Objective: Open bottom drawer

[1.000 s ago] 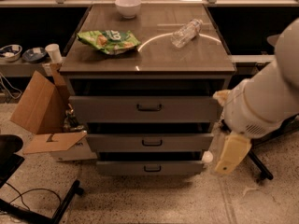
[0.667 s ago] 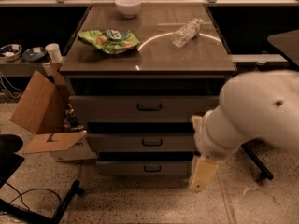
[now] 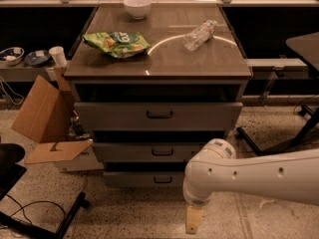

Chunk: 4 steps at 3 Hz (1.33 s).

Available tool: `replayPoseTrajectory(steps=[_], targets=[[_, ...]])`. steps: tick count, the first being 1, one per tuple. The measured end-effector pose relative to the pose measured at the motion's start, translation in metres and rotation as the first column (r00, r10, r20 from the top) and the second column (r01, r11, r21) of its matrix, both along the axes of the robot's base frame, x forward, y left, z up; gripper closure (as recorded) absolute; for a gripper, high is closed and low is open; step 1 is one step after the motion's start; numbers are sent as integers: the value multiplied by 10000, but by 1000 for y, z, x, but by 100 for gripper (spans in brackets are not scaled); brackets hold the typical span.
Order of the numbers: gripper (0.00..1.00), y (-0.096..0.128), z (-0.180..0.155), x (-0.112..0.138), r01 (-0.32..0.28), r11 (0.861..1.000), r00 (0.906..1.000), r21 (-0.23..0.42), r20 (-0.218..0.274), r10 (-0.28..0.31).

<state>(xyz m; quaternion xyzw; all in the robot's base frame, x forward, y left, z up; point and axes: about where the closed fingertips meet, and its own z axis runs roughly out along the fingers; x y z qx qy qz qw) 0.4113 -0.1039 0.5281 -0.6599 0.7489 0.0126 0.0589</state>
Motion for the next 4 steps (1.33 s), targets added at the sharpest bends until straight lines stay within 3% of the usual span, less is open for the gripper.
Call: replayPoseTrajectory(steps=[1,2,3,4], targets=[[0,-5,-16,10,104,9991,9998,-411,169,-97],[0,-5,-17,11,115,9992,9998,-386,192,-108],[0,2,-76,32,-88,9998,9999,154,119,86],[0,1,-130,59,-236,9991,9989,350,404,222]])
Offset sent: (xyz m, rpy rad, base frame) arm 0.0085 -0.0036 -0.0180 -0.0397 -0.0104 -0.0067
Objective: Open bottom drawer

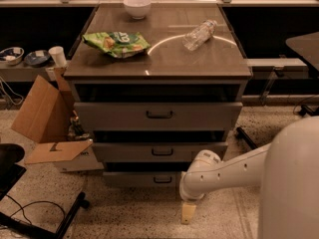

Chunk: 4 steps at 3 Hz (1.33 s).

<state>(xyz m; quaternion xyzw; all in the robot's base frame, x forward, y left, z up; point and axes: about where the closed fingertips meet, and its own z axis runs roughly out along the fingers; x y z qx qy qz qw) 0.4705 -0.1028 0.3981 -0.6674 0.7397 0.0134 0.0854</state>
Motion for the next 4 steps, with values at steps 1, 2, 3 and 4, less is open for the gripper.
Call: replayPoseTrajectory(steps=[1,2,3,4], targets=[[0,-3,-64,35,-329,9982,9994,-498,-105,324],[0,-10,-127,64,-356,9924,9985,-1178,-463,303],[0,-21,-168,90,-11,9887,9982,-1498,-589,-78],[0,-37,-182,118,434,9837,9984,-1747,-292,-493]])
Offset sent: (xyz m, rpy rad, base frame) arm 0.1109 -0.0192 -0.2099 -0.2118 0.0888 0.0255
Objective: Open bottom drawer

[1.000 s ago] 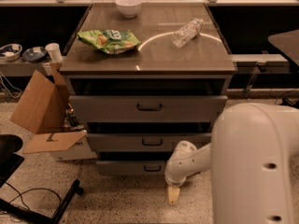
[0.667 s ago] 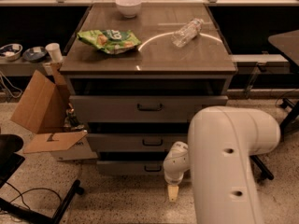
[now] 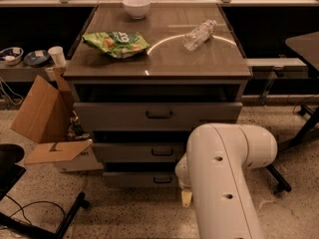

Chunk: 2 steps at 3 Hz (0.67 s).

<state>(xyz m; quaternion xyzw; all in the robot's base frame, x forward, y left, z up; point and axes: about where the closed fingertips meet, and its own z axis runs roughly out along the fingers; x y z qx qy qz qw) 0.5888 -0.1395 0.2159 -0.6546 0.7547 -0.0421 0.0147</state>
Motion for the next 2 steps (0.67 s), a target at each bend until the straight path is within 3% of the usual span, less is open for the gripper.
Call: replayPoseTrajectory(steps=[2], targets=[[0,-7,-15,21,492,9985,9985,249,244,-498]])
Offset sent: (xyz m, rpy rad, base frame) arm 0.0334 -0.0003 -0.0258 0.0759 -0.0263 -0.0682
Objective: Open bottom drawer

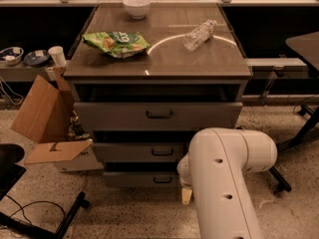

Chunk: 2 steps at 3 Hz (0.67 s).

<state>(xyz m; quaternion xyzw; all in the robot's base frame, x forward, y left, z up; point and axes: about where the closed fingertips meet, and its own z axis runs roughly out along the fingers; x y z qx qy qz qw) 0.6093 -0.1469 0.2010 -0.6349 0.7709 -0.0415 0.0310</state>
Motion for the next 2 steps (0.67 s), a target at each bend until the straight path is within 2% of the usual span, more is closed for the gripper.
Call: replayPoseTrajectory(steps=[1,2], targets=[[17,8,-11,-2,133,9993,9997,357,-204,-126],[41,12,-21,-10,231,9982,9985,561,-518,-202]])
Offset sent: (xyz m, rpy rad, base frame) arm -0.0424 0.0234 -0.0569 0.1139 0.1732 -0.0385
